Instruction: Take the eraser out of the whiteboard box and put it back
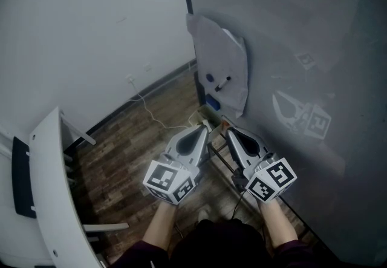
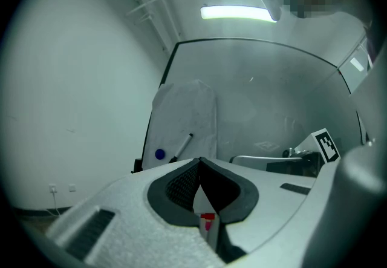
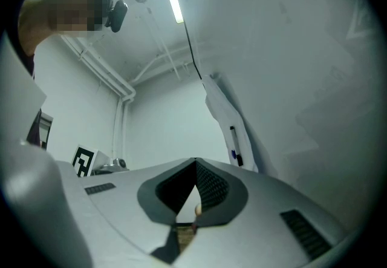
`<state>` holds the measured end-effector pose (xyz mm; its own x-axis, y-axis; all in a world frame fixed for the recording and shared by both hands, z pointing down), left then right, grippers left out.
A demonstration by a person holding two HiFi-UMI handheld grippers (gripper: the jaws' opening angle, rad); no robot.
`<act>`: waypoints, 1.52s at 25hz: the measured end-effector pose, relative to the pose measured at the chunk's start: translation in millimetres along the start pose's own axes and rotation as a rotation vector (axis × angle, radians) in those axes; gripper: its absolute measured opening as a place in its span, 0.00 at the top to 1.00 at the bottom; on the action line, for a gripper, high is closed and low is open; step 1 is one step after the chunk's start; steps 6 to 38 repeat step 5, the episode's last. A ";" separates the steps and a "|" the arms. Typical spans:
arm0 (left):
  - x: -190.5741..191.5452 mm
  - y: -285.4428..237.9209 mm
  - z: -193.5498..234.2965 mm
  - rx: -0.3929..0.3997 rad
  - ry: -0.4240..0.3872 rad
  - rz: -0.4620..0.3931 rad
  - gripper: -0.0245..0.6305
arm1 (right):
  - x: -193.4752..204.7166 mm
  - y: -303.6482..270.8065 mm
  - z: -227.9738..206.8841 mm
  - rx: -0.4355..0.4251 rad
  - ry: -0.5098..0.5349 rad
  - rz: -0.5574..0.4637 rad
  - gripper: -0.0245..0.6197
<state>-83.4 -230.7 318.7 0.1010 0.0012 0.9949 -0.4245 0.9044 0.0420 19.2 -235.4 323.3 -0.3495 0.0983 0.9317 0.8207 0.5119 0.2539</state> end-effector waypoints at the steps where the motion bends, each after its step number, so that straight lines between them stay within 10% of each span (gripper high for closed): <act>1: 0.3 0.5 0.4 0.000 0.002 0.001 0.95 | 0.2 0.1 0.2 0.001 -0.001 0.000 0.96; 38: 1.3 2.3 3.0 -0.003 0.012 0.005 0.95 | 0.6 0.0 0.9 0.003 -0.006 0.000 0.96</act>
Point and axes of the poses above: the fingertips, and each gripper's own axes: y backward along the fingers, z to its left, x out of its underside, the point moved 3 cm from there along y, backward along the fingers, and after that the axes turned 8 degrees about -x, right-handed, at the moved point
